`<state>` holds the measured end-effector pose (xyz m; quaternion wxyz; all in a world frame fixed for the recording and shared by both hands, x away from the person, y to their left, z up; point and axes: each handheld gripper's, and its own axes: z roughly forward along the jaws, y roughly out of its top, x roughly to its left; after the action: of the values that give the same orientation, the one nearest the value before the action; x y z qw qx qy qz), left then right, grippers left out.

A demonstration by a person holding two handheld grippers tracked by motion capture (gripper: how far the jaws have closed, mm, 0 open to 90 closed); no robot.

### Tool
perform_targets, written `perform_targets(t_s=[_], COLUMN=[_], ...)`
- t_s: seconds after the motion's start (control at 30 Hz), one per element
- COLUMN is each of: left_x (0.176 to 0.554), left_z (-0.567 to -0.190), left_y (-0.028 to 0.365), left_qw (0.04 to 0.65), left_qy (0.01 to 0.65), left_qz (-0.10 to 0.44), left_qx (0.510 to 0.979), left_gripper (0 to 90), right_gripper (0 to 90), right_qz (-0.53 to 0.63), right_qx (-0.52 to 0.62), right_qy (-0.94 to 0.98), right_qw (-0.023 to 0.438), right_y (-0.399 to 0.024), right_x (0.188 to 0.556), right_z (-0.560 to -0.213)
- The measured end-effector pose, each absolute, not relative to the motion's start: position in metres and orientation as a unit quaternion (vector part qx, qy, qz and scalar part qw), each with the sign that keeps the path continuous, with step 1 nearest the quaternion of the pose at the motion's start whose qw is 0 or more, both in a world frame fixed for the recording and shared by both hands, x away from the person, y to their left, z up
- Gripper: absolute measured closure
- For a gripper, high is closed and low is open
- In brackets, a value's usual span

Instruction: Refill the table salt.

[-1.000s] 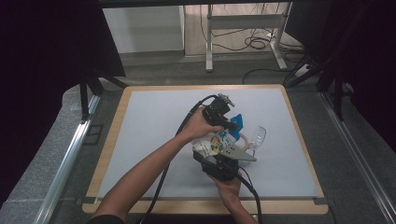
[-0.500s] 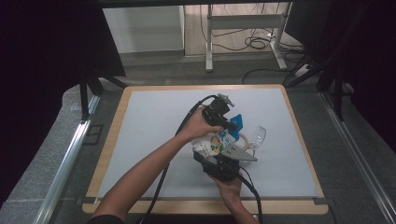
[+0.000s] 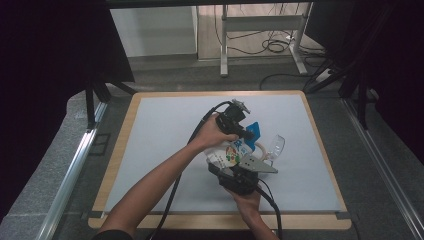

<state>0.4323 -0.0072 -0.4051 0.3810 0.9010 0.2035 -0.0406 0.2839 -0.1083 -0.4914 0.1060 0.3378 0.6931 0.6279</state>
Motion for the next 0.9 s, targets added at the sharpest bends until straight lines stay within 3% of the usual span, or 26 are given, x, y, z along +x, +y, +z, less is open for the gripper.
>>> perform_targets(t_s=[0.9], left_x=[0.4334], left_z=[-0.4051], left_y=[-0.0133], left_qw=[0.379], left_qy=[0.2], left_qz=[-0.04], left_qx=[0.903], left_gripper=[89.8], right_gripper=[58.2], right_qz=[0.63], right_qx=[0.354], right_qy=[0.681], right_qw=[0.119], right_y=[-0.1071], right_x=[0.2831], right_z=[-0.489])
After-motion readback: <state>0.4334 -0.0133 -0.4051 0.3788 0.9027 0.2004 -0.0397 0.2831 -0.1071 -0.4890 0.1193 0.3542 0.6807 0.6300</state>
